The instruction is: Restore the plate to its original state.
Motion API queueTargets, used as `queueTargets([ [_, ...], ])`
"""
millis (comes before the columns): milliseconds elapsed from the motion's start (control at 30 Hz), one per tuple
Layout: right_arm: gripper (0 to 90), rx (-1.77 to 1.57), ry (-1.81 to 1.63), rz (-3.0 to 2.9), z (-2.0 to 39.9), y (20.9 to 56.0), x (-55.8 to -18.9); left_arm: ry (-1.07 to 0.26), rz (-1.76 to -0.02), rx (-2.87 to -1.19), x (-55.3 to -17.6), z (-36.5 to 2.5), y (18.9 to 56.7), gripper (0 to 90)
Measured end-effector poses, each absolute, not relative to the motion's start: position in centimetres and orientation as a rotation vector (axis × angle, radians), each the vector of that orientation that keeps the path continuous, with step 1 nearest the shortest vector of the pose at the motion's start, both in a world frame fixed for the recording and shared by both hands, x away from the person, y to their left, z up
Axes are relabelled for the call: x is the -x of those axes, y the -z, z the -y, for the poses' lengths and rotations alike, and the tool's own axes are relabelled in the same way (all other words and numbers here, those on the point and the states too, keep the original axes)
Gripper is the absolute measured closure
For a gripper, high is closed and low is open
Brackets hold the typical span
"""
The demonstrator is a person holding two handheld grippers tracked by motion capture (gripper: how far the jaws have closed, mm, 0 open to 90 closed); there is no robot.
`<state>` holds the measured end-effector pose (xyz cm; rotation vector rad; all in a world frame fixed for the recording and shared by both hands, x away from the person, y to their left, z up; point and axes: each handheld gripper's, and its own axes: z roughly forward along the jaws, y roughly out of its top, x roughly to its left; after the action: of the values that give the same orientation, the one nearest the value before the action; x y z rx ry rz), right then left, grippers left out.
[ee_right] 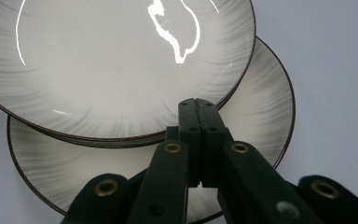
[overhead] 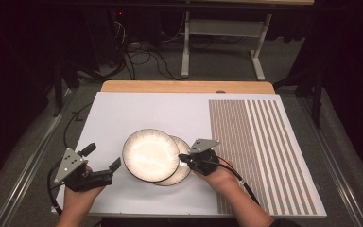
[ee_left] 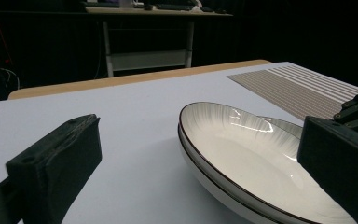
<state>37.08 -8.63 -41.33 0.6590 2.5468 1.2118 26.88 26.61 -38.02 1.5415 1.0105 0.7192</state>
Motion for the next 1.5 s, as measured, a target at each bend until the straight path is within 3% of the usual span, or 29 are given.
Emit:
queueTargets([
  [1500,90.0,-0.661,-1.18,-2.563,8.62,41.2,-37.2,-0.718,-1.015,-1.52,-26.8,-27.03,37.87,0.4],
])
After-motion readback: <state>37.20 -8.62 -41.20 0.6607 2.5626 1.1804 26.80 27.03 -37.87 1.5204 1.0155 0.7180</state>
